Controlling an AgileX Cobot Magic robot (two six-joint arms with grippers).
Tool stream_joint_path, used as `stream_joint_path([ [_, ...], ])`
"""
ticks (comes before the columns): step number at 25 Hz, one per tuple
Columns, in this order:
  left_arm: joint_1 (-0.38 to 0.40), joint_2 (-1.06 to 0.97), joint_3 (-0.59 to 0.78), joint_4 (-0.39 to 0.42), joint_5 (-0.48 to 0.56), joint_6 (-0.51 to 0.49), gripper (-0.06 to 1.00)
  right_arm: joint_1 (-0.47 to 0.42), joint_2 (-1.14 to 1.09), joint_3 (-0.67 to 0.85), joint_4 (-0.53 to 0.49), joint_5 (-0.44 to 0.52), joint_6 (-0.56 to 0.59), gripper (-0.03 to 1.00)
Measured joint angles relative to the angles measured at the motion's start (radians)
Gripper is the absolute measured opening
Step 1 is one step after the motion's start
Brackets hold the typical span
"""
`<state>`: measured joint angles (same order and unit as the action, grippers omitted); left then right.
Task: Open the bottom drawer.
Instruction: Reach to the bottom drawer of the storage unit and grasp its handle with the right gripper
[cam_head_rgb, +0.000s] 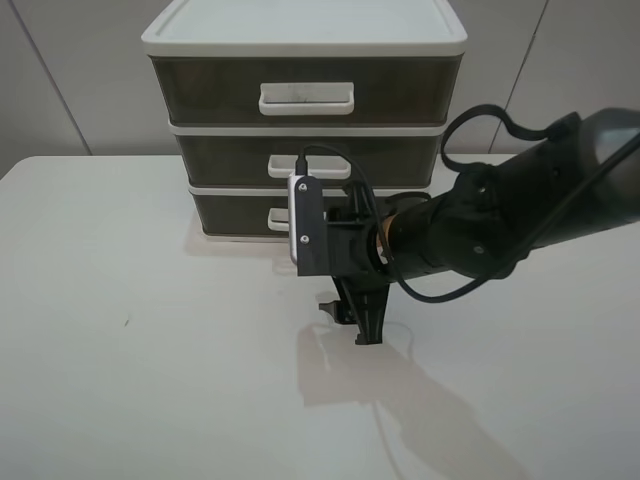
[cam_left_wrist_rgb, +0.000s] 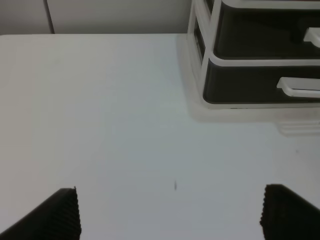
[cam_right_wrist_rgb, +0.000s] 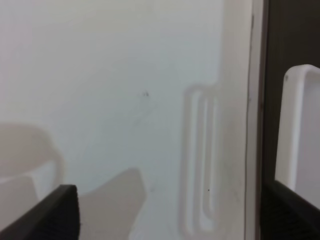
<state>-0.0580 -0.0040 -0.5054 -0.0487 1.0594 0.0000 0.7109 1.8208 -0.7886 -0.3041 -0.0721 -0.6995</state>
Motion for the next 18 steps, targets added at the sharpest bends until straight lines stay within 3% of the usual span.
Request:
stream_joint_path([
  [10,0.000,0.000,0.000,0.000,0.000,0.000,0.74,-0.002,0.106,-0.001,0.111,-0.199,-0.034,0.72],
  [18,0.000,0.000,0.000,0.000,0.000,0.000,0.74,-0.002,0.129,-0.001,0.375,-0.293,-0.296,0.72],
])
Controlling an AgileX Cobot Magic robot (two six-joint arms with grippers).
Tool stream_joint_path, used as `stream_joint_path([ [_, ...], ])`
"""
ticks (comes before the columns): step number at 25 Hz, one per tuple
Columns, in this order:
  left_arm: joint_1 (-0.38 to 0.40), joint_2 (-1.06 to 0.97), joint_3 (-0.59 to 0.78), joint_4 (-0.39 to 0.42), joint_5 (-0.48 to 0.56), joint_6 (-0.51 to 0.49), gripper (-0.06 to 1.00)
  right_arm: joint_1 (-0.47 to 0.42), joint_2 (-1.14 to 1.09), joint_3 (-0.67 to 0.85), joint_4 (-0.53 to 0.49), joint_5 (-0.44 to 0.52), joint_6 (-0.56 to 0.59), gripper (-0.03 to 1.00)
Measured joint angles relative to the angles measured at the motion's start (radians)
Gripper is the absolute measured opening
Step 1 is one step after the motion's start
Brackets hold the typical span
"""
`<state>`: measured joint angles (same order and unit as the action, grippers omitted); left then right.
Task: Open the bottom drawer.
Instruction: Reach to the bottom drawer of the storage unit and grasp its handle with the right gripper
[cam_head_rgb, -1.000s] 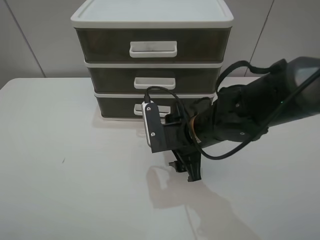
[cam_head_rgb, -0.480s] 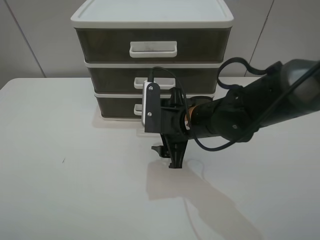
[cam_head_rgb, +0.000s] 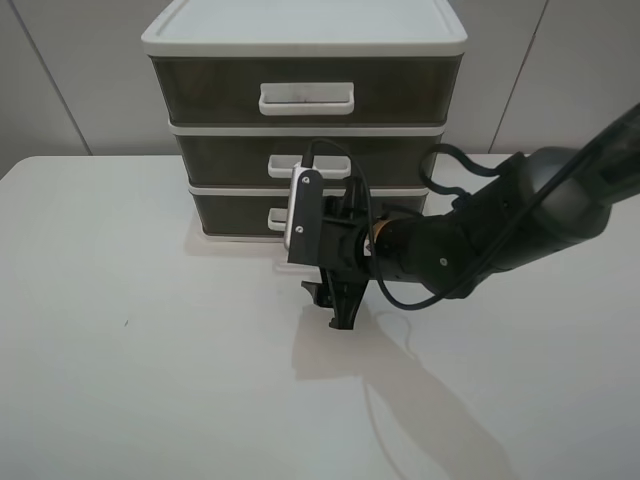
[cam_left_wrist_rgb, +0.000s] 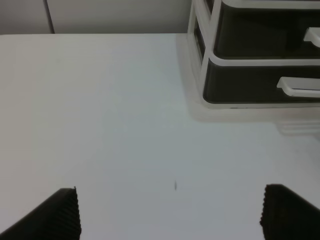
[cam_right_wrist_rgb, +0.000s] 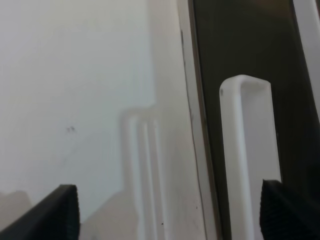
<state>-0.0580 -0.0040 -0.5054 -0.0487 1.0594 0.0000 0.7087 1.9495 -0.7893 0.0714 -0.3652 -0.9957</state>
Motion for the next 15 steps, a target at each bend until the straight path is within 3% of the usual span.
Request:
stream_joint_path([
  [10,0.000,0.000,0.000,0.000,0.000,0.000,0.74,0.000,0.047,0.000,0.034,-0.029,-0.049,0.72],
  [15,0.000,0.000,0.000,0.000,0.000,0.000,0.74,0.000,0.050,0.000,0.162,-0.103,-0.158,0.72],
])
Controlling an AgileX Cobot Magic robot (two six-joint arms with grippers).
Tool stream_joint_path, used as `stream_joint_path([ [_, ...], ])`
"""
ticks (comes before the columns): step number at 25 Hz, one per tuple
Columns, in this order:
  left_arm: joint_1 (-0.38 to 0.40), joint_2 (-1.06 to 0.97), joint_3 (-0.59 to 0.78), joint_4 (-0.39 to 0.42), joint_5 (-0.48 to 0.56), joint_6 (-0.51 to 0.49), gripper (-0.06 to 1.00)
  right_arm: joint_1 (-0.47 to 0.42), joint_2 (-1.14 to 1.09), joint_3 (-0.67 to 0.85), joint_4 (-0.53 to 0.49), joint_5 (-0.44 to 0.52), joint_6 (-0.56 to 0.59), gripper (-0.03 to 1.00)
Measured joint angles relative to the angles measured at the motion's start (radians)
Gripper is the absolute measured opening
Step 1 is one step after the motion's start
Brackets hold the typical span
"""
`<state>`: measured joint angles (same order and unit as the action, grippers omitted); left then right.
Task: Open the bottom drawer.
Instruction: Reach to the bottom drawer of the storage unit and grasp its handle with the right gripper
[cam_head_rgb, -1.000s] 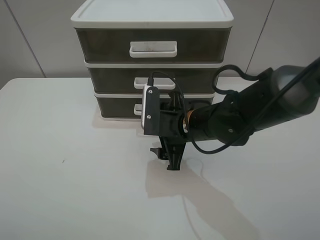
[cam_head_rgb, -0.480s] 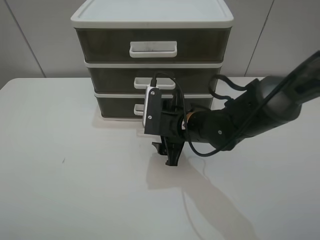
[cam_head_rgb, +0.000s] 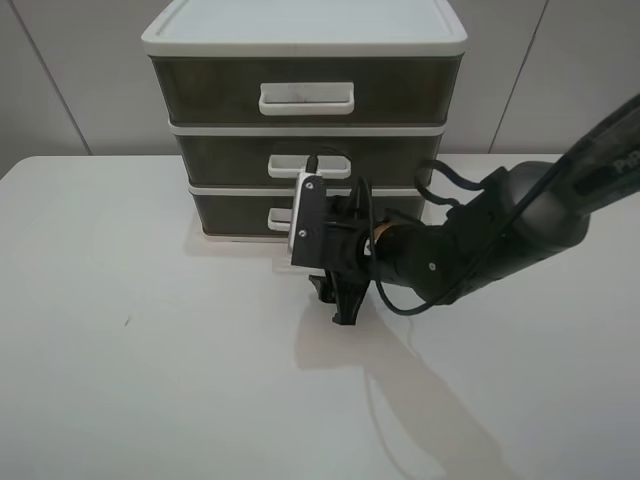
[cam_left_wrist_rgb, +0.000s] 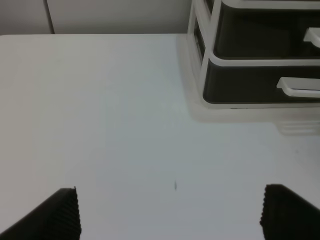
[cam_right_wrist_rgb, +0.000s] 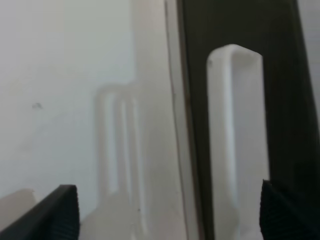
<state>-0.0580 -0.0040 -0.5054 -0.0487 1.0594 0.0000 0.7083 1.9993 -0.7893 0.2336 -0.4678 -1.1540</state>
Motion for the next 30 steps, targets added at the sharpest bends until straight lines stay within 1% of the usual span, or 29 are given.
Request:
stream_joint_path([
  [2,0.000,0.000,0.000,0.000,0.000,0.000,0.74,0.000,0.010,0.000,0.029,-0.023,-0.024,0.72],
  [11,0.000,0.000,0.000,0.000,0.000,0.000,0.74,0.000,0.061,0.000,0.060,-0.070,-0.040,0.72],
  [22,0.000,0.000,0.000,0.000,0.000,0.000,0.74,0.000,0.079,-0.003,0.061,-0.097,-0.042,0.72],
  [30,0.000,0.000,0.000,0.000,0.000,0.000,0.74,0.000,0.082,-0.038,0.065,-0.079,-0.043,0.72],
])
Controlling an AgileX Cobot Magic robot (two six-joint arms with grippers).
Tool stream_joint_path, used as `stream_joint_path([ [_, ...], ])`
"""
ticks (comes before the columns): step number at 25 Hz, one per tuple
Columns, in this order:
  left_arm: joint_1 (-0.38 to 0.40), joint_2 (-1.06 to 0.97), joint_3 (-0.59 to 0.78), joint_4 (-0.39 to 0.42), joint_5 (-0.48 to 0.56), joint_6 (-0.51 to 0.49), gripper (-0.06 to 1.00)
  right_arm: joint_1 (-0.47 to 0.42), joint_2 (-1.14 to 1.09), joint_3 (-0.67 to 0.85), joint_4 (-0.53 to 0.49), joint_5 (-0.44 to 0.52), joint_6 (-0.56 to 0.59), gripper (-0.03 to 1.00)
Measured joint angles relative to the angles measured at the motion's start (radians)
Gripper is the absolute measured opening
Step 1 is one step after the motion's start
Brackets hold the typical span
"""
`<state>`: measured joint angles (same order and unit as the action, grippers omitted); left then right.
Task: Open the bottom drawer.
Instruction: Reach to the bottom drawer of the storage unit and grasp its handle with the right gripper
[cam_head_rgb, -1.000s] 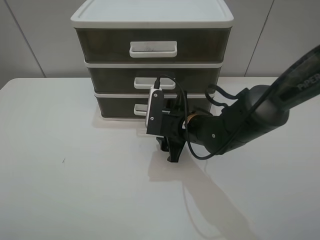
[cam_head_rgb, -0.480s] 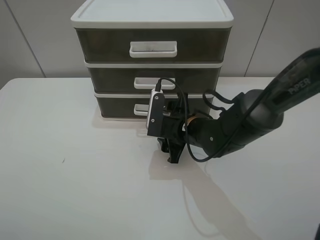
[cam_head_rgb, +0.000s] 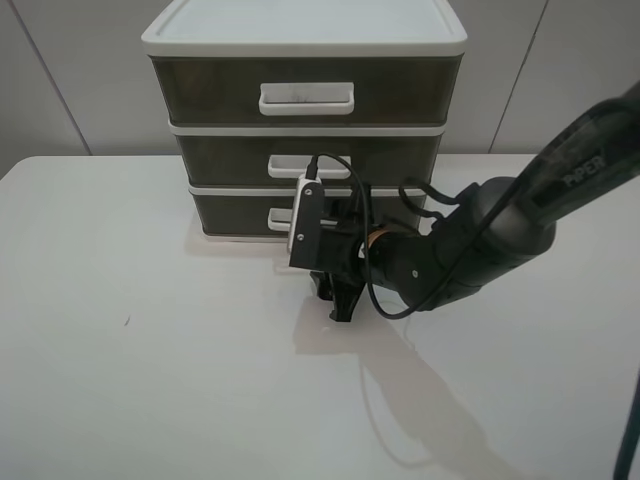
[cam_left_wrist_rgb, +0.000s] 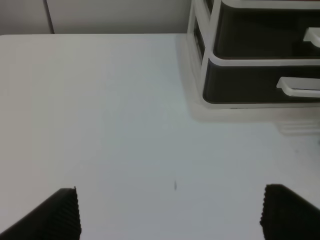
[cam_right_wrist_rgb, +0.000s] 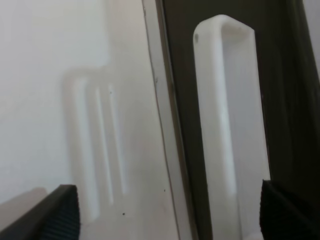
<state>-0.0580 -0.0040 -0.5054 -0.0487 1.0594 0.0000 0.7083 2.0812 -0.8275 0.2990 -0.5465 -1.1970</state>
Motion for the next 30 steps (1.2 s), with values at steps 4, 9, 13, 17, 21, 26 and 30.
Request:
stream_joint_path([
  [4,0.000,0.000,0.000,0.000,0.000,0.000,0.74,0.000,0.002,-0.009,0.000,0.005,0.000,0.64],
  [9,0.000,0.000,0.000,0.000,0.000,0.000,0.74,0.000,0.009,-0.010,0.002,0.002,0.000,0.51],
  [13,0.000,0.000,0.000,0.000,0.000,0.000,0.74,-0.001,0.009,-0.016,0.008,-0.014,0.000,0.34],
  [17,0.000,0.000,0.000,0.000,0.000,0.000,0.74,-0.003,0.009,-0.017,0.013,-0.037,-0.001,0.16],
  [21,0.000,0.000,0.000,0.000,0.000,0.000,0.74,-0.003,0.009,-0.017,0.010,-0.037,-0.013,0.12],
  [26,0.000,0.000,0.000,0.000,0.000,0.000,0.74,-0.003,0.009,-0.017,0.010,-0.037,-0.016,0.12],
  [30,0.000,0.000,0.000,0.000,0.000,0.000,0.74,-0.003,0.009,-0.017,0.010,-0.036,-0.016,0.12],
])
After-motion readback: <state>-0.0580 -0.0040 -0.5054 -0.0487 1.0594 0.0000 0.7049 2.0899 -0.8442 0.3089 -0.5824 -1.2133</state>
